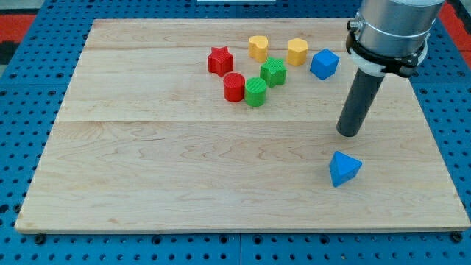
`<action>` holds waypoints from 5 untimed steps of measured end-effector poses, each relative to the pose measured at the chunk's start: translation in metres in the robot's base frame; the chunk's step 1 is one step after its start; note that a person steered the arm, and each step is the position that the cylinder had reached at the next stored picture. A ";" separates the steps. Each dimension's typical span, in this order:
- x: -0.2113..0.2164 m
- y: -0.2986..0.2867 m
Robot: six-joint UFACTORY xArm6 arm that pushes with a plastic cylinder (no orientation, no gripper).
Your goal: Keep green blocks in a vertical line at the center
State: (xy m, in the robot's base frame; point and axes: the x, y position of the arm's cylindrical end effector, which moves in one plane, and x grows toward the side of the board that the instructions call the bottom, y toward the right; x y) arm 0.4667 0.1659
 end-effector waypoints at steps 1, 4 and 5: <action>-0.015 0.011; -0.120 -0.084; -0.114 -0.125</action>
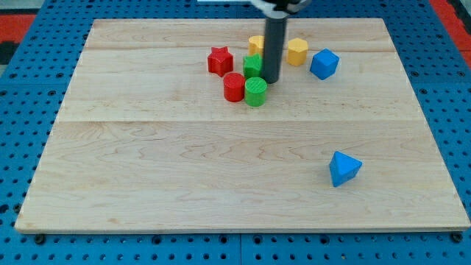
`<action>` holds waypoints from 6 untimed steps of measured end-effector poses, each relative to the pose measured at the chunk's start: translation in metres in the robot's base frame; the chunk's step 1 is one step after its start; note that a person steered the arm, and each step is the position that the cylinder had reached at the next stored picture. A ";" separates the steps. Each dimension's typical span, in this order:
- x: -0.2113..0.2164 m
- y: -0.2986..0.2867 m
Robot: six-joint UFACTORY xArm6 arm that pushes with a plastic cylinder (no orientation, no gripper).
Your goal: Keep green blocks in a vertical line at the center
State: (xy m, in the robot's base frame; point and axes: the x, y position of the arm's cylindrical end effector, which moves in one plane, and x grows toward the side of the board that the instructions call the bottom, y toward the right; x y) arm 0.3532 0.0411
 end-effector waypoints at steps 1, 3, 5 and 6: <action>0.021 -0.002; 0.068 -0.020; 0.087 -0.021; 0.089 -0.011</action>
